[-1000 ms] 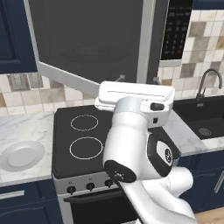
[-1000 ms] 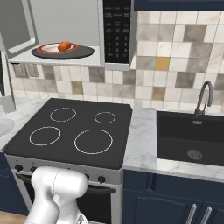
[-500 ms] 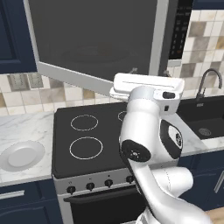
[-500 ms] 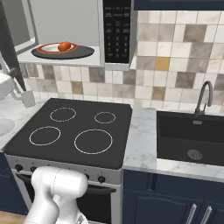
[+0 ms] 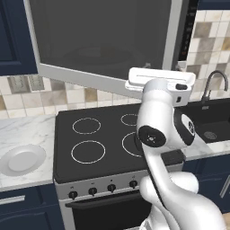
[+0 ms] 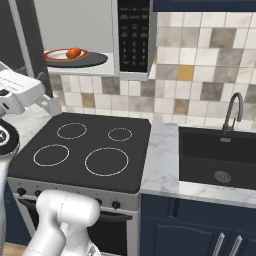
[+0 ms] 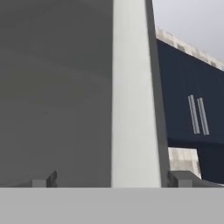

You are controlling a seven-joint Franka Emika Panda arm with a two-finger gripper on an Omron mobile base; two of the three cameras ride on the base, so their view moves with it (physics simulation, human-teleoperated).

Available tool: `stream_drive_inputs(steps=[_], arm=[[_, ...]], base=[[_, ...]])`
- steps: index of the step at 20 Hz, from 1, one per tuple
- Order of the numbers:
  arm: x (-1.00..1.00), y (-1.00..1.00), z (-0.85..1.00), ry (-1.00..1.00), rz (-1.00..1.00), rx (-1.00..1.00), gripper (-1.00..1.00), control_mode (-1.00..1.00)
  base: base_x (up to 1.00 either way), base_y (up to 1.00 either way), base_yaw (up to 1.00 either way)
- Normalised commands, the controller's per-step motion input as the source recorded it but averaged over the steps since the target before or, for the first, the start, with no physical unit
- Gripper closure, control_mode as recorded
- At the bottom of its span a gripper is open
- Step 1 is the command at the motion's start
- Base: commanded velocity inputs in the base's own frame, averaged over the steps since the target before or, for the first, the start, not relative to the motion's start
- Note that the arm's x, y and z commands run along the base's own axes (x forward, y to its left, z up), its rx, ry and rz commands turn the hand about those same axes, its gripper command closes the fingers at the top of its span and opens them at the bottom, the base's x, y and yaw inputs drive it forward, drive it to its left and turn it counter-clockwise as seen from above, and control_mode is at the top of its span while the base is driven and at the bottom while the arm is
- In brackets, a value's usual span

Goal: Pick the squash from the counter and place it in the microwave. Then turn on the microwave.

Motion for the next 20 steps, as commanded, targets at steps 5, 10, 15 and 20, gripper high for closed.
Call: stream_drive_inputs(steps=[5,10,15,20], arm=[[0.48,-0.24,0.0,0.0,0.0,0.01,-1.0,-1.0],[0.39,-0.26,0.0,0.01,0.01,0.01,-1.0,-1.0],[0.39,-0.25,0.0,0.01,0.02,0.01,-1.0,-1.0],[0.41,-0.21,0.0,0.0,0.02,0.0,-1.0,-1.0]], base=[[0.0,0.0,0.0],[0.0,0.0,0.0],[0.0,0.0,0.0],[0.0,0.0,0.0]])
